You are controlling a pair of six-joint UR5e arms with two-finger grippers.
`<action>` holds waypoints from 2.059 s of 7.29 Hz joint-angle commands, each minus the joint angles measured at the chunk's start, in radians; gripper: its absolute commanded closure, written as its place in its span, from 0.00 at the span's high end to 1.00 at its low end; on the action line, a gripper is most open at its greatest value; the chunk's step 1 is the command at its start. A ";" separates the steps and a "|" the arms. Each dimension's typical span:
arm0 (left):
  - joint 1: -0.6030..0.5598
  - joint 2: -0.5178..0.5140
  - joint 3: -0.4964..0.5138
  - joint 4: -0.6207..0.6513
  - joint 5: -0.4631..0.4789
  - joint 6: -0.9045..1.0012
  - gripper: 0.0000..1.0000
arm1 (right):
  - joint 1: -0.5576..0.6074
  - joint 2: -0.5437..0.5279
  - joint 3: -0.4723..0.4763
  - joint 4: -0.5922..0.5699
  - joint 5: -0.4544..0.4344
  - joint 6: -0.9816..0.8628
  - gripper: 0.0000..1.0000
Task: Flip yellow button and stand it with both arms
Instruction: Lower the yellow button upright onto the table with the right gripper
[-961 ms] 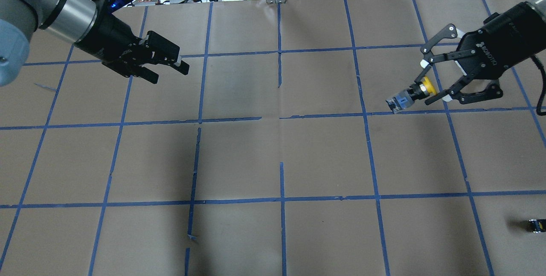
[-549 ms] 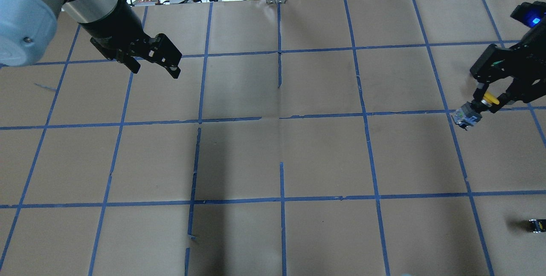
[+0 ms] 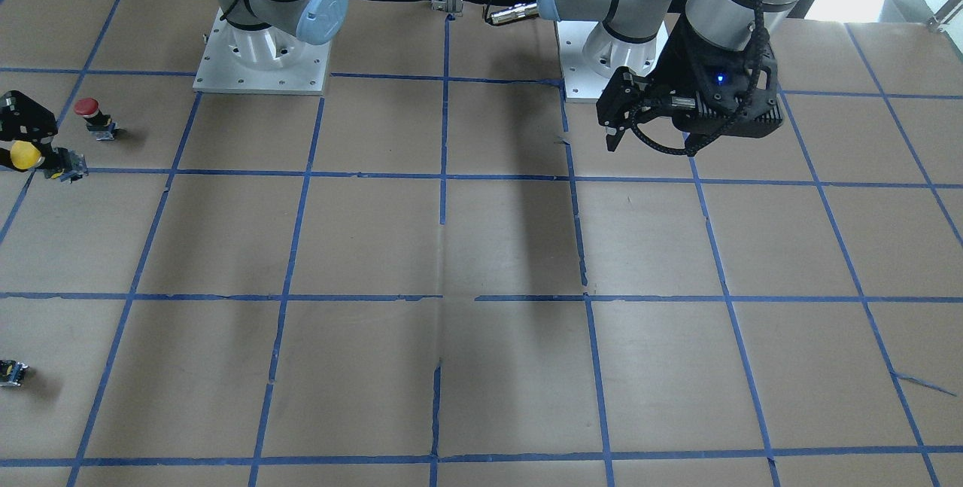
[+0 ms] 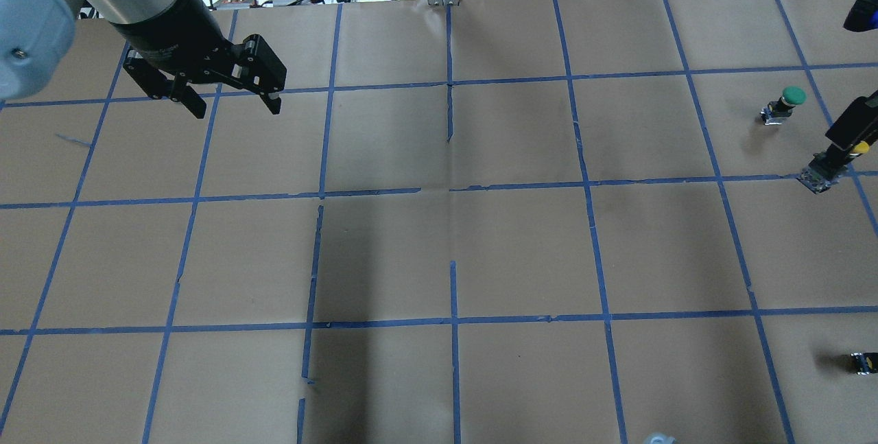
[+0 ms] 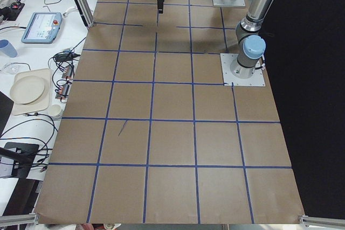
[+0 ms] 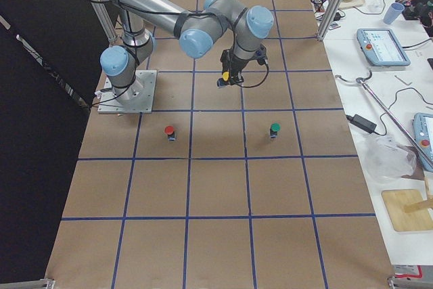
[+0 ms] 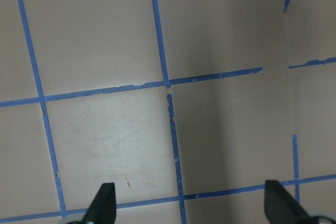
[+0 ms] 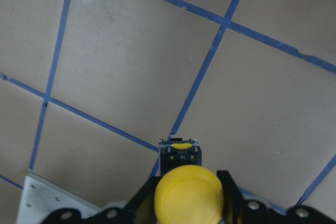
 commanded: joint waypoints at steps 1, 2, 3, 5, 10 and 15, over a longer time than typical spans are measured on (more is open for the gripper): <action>0.000 0.005 -0.018 0.004 0.014 -0.018 1.00 | -0.052 0.015 0.073 -0.212 -0.007 -0.350 0.05; 0.017 0.014 -0.004 0.004 0.009 -0.004 1.00 | -0.087 0.020 0.140 -0.333 0.001 -0.488 0.05; 0.030 0.012 -0.001 0.004 0.021 -0.001 1.00 | -0.118 0.024 0.217 -0.461 0.009 -0.625 0.06; 0.026 0.000 0.011 0.005 0.028 -0.041 1.00 | -0.149 0.044 0.283 -0.600 0.022 -0.756 0.06; 0.009 -0.018 0.039 0.004 0.029 -0.008 1.00 | -0.152 0.147 0.285 -0.637 0.068 -0.764 0.29; 0.011 -0.021 0.039 0.007 0.031 -0.015 1.00 | -0.152 0.170 0.283 -0.638 0.071 -0.763 0.50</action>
